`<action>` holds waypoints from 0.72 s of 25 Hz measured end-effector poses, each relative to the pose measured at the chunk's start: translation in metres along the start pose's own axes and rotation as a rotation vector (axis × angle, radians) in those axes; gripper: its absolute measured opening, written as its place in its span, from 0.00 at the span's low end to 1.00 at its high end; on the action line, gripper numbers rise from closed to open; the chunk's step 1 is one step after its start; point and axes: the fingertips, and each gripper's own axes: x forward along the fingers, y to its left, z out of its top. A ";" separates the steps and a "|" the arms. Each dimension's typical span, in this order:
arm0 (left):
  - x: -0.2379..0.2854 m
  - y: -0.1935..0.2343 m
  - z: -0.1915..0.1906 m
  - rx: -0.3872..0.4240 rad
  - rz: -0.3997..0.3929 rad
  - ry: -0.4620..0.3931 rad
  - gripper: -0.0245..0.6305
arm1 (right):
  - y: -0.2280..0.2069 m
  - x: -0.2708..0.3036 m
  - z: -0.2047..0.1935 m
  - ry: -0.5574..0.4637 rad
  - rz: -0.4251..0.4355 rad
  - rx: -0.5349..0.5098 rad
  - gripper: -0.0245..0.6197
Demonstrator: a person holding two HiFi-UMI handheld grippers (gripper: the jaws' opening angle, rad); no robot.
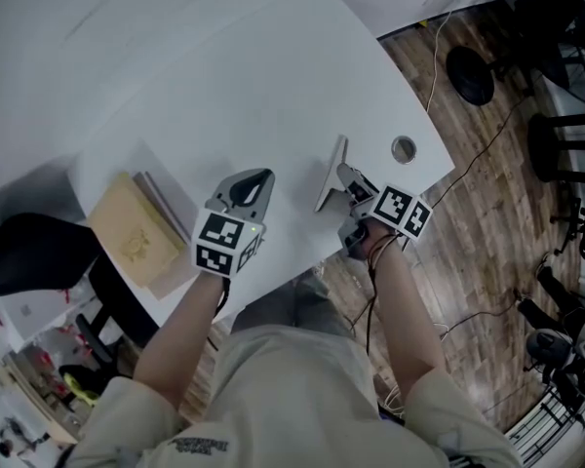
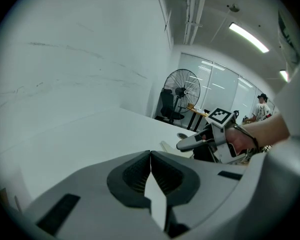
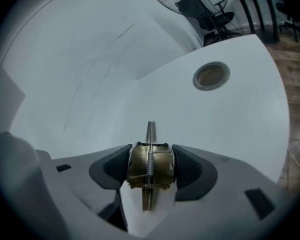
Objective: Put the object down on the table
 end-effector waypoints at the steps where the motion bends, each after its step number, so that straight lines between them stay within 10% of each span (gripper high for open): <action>1: -0.001 0.001 0.000 0.001 -0.002 -0.001 0.07 | 0.002 0.001 -0.001 0.008 -0.001 -0.033 0.43; 9: -0.008 -0.008 -0.003 0.020 0.002 0.004 0.07 | -0.004 -0.008 -0.005 0.027 -0.145 -0.313 0.54; 18: -0.023 -0.023 0.005 0.036 0.002 -0.025 0.07 | -0.003 -0.037 0.002 -0.013 -0.151 -0.341 0.54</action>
